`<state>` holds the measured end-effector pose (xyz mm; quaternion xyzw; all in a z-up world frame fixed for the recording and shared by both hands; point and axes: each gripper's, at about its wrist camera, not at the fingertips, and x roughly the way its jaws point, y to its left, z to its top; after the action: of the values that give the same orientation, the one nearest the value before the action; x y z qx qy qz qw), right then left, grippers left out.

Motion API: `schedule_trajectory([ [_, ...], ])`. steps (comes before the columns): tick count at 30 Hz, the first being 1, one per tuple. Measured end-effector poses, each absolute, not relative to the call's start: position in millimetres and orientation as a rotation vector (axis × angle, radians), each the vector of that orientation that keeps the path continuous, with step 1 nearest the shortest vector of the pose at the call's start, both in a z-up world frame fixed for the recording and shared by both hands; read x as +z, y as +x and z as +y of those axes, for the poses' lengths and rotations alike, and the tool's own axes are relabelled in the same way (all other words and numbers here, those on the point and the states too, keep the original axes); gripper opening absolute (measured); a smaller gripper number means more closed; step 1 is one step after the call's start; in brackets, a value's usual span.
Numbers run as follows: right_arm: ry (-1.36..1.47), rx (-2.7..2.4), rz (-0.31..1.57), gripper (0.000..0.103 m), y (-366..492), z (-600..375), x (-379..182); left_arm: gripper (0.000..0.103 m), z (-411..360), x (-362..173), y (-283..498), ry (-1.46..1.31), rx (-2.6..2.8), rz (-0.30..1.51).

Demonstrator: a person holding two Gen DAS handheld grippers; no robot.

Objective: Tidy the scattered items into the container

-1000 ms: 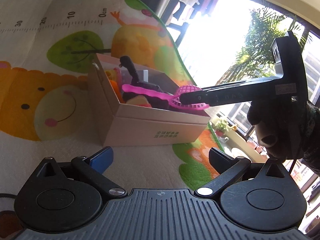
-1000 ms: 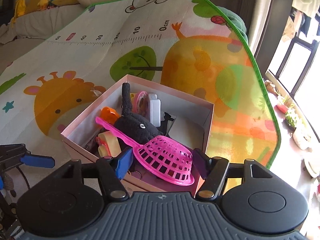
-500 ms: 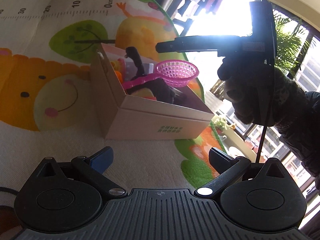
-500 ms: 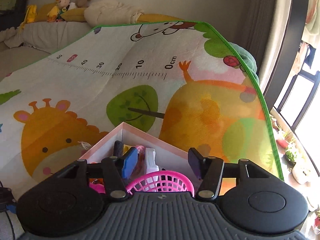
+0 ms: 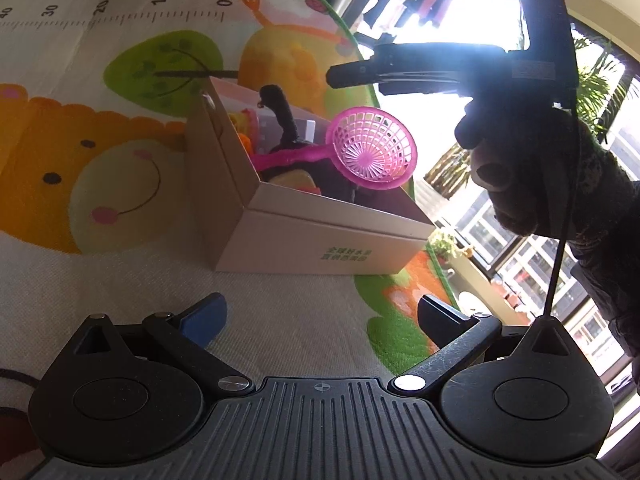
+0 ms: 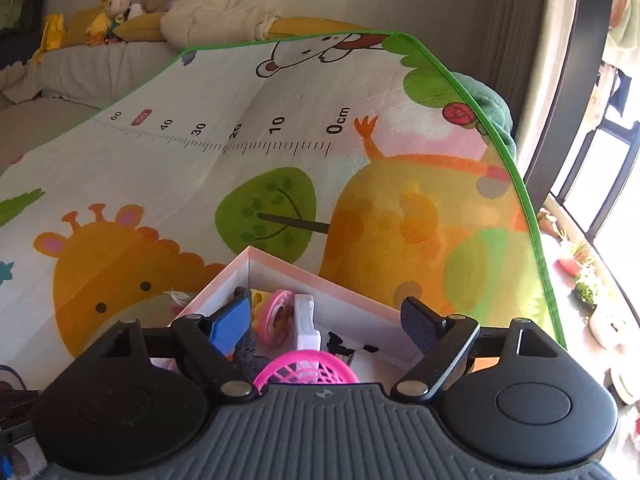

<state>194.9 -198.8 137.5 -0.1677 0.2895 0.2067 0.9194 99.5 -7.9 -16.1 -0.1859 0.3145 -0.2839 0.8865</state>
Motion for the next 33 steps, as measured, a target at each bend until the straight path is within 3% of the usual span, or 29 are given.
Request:
schedule_trajectory([
  [6, -0.507, 0.417, 0.639, 0.09, 162.2, -197.3, 96.5, 0.103, -8.4, -16.0, 98.9, -0.38, -0.591, 0.655],
  [7, -0.52, 0.413, 0.649, 0.083, 164.1, -195.0, 91.5, 0.103, -8.0, -16.2, 99.1, -0.382, -0.591, 0.655],
  [8, -0.539, 0.412, 0.654, 0.07, 166.6, -192.2, 88.0, 0.103, -7.8, -16.4, 99.4, -0.384, -0.591, 0.656],
  [10, -0.54, 0.416, 0.639, 0.061, 172.4, -191.2, 90.9, 0.103, -7.6, -16.8, 99.7, -0.387, -0.591, 0.657],
  [11, -0.529, 0.409, 0.625, 0.041, 176.7, -191.7, 95.9, 0.103, -7.8, -16.9, 99.9, -0.387, -0.59, 0.657],
  [13, -0.511, 0.378, 0.612, 0.031, 188.3, -191.9, 105.0, 0.103, -7.8, -17.0, 100.0, -0.387, -0.591, 0.657],
  [19, -0.428, 0.328, 0.634, 0.031, 231.6, -190.2, 100.4, 0.103, -7.9, -17.2, 100.1, -0.387, -0.591, 0.657],
  [20, -0.435, 0.317, 0.633, 0.039, 236.8, -188.7, 95.3, 0.103, -7.9, -17.2, 100.1, -0.387, -0.591, 0.657],
  [28, -0.34, 0.161, 0.662, 0.035, 282.3, -206.6, 104.2, 0.103, -8.1, -17.5, 100.1, -0.388, -0.59, 0.657],
  [30, -0.292, 0.217, 0.727, 0.038, 282.8, -210.3, 102.8, 0.103, -8.0, -17.5, 100.2, -0.388, -0.59, 0.657],
  [33, -0.191, 0.34, 0.801, 0.054, 270.9, -214.1, 98.5, 0.103, -8.1, -17.5, 100.1, -0.388, -0.59, 0.657],
])
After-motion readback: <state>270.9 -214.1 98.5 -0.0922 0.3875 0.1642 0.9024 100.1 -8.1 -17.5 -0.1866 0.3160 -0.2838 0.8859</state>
